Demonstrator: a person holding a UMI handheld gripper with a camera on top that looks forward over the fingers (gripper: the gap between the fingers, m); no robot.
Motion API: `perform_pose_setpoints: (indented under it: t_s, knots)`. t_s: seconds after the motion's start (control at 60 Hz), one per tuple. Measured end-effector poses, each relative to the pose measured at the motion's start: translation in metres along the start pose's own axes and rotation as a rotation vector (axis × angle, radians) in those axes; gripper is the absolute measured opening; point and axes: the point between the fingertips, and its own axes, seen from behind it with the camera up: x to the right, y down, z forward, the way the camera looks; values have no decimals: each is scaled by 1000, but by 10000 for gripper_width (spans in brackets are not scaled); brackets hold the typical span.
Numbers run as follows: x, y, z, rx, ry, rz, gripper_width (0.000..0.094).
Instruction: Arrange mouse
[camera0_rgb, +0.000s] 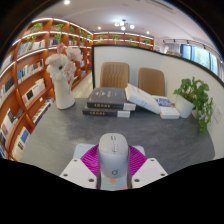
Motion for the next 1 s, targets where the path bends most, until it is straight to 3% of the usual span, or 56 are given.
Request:
perform_pose_setpoints:
  t_s: [0.283, 0.417, 0.583, 0.617, 0.633, 0.667, 0.717, 1.0]
  knots:
    - [-18, 97, 40, -140, -9, -15, 348]
    - [-20, 99, 44, -107, -13, 7, 363]
    - [-20, 100, 43, -117, -23, 31, 538]
    - [-19, 101, 40, -138, -25, 51, 688]
    - [-18, 102, 38, -147, -22, 58, 710]
    - [-15, 98, 33, -151, -17, 65, 877]
    - [-8, 86, 24, -131, -9, 73, 842]
    - [75, -4, -87, 12, 31, 128, 863]
